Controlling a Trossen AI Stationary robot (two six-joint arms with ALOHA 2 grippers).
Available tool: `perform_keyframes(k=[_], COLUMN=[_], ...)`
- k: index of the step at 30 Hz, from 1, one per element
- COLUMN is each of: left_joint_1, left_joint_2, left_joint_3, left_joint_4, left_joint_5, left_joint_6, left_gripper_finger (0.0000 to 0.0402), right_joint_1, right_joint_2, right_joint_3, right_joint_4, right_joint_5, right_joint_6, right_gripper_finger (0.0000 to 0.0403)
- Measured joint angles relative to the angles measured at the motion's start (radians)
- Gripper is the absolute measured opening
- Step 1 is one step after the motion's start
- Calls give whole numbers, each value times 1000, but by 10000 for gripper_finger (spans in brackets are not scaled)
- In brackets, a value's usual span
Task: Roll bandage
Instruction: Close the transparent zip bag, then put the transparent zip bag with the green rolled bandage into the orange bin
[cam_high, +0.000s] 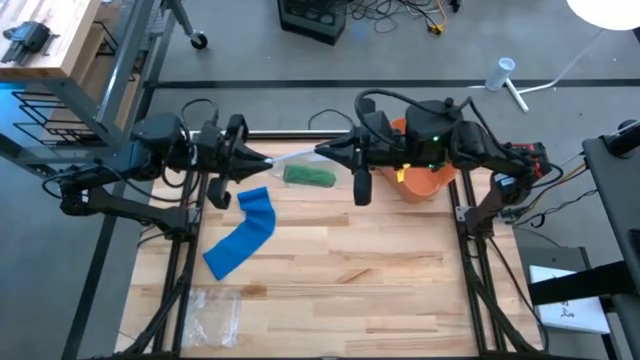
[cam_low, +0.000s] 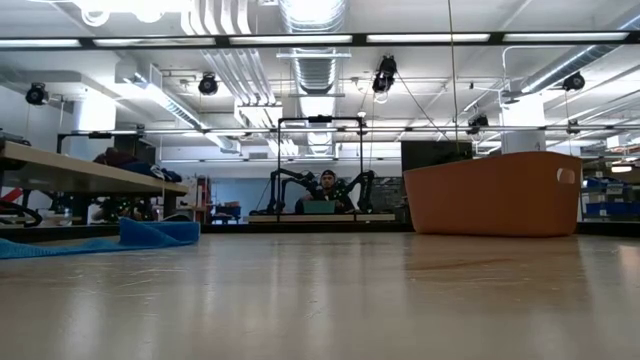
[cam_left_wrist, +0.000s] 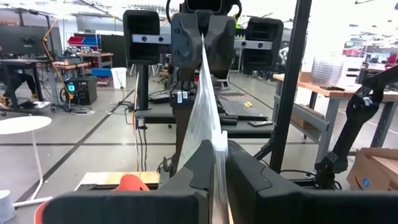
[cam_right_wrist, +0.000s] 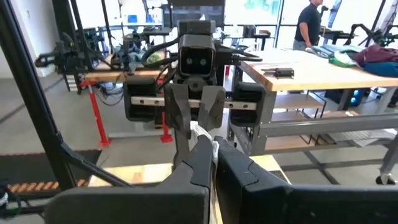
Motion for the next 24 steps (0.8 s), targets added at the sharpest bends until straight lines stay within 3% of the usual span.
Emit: perform_keyframes(k=[14, 21, 24], left_joint_1=[0, 0, 0], left_joint_2=[1, -9, -18], left_joint_3=[0, 0, 0], left_joint_4=[-8, -13, -18], left_joint_5=[0, -1, -9], left_joint_6=[0, -7, -20], left_gripper_finger=[28, 74, 105], right_joint_1=[0, -3, -4], right_joint_2=[-54, -68, -60], right_joint_3=[1, 5, 2], right_joint_4=[-77, -87, -156], right_joint_5=[1, 9, 90], right_joint_6=[2, 66, 128], right_gripper_finger=[2, 2, 2])
